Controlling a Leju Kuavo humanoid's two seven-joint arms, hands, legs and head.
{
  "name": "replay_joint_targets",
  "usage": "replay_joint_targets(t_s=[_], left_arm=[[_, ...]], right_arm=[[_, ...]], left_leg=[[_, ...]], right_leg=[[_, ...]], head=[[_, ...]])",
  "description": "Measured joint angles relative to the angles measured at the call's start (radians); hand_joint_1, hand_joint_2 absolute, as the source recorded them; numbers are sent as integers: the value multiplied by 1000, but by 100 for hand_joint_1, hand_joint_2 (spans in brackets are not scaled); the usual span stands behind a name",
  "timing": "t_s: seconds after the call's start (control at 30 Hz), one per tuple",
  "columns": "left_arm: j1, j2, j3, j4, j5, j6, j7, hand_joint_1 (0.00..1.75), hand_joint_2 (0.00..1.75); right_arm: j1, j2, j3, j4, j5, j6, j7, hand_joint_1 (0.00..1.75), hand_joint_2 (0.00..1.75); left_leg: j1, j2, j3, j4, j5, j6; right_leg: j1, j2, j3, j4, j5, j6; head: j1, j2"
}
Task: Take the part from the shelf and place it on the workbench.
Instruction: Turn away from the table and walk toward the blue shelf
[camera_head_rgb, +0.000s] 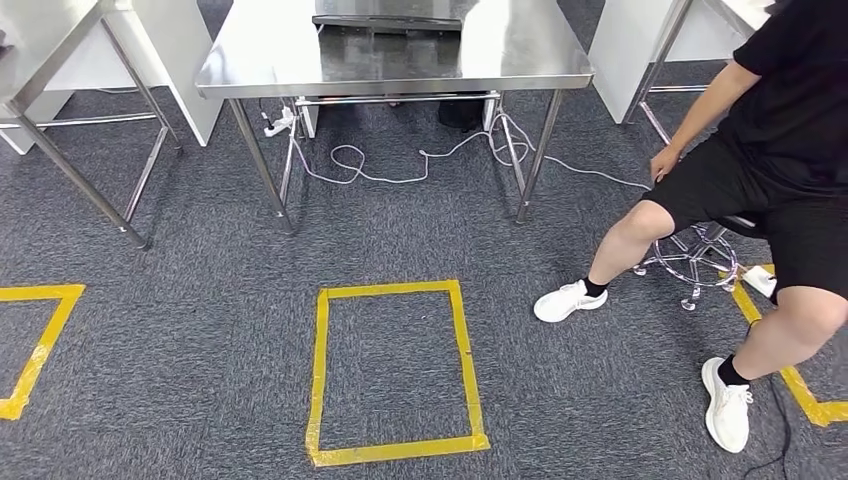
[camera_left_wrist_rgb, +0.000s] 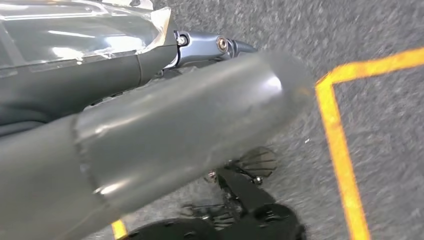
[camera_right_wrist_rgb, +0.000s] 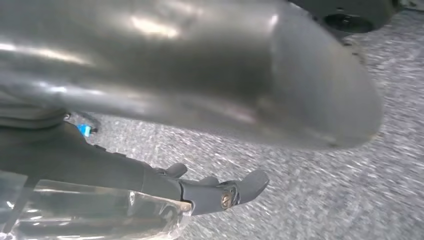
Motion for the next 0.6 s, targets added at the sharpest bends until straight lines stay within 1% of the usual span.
replay_joint_targets(t_s=[0.03,0.07,0.1,0.13,0.17,0.2,0.23,0.27,0.3,0.33,0.37,0.4,0.43,0.47,0.5,0.53,0.6], left_arm=[[1,0,0,0,0,2,0,0,0],[1,0,0,0,0,6,0,0,0],[1,0,0,0,0,12,1,0,0],[1,0,0,0,0,17,3,0,0],[1,0,0,0,0,22,4,0,0],[1,0,0,0,0,26,6,0,0],[0,0,0,0,0,28,8,0,0],[-2,0,0,0,0,30,10,0,0],[-4,0,0,0,0,32,11,0,0],[-6,0,0,0,0,32,12,0,0],[-7,-1,0,0,0,33,13,0,0],[-7,-1,0,0,0,33,14,0,0],[-7,-1,0,0,0,33,15,0,0],[-7,-1,0,0,0,33,16,0,0],[-6,-2,0,0,0,33,16,0,0],[-6,-2,0,0,0,33,16,0,0],[-6,-2,0,0,0,33,16,0,0]], right_arm=[[0,0,0,0,0,0,1,0,0],[0,0,0,0,0,0,2,0,0],[1,0,0,0,1,0,3,0,0],[1,1,0,0,1,0,4,0,0],[2,1,0,0,1,1,5,0,0],[2,1,0,0,1,1,7,0,0],[1,0,0,1,1,2,8,0,0],[1,0,0,1,1,2,9,0,0],[0,0,0,1,1,3,10,0,0],[0,0,0,1,1,3,10,0,0],[-1,0,0,1,1,3,11,0,0],[-1,0,0,1,1,3,11,0,0],[-1,-1,0,1,1,3,11,0,0],[-1,-1,0,1,1,3,11,0,0],[0,-2,0,1,1,3,11,0,0],[0,-2,0,1,1,3,11,0,0],[0,-2,0,1,1,3,11,0,0]], left_leg=[[1,-1,-12,67,-48,-4],[2,-2,-20,131,-72,-8],[4,-2,-21,177,-68,-13],[7,-2,-10,197,-41,-16],[11,-2,18,182,-6,-19],[15,-2,61,136,18,-21],[18,-3,116,64,23,-21],[18,-4,167,-7,11,-20],[16,-5,202,-62,-8,-16],[13,-6,219,-96,-23,-11],[11,-6,219,-109,-31,-3],[10,-4,215,-117,-30,7],[11,-3,211,-124,-26,18],[12,-2,208,-129,-21,28],[12,-1,204,-130,-17,34],[12,-2,202,-130,-16,37],[12,-1,202,-130,-15,38]], right_leg=[[2,-1,-14,1,10,-5],[3,-2,-28,1,21,-7],[4,-3,-43,3,31,-6],[4,-3,-56,6,40,-3],[3,-4,-70,11,48,1],[2,-4,-81,18,55,6],[4,-4,-93,29,59,11],[5,-3,-104,39,62,15],[7,-4,-114,48,66,22],[7,-4,-122,53,72,30],[10,-4,-129,56,77,39],[9,-4,-139,63,78,47],[10,-3,-150,79,68,49],[11,-2,-161,95,56,49],[9,0,-170,110,44,47],[9,0,-174,121,36,45],[9,1,-175,124,34,44]], head=[[-1,0],[-2,0],[-1,0],[-1,0],[-2,0],[-2,0],[-2,0],[-1,0],[-1,0],[-1,0],[0,0],[0,0],[1,0],[2,0],[2,0],[3,0],[3,0]])
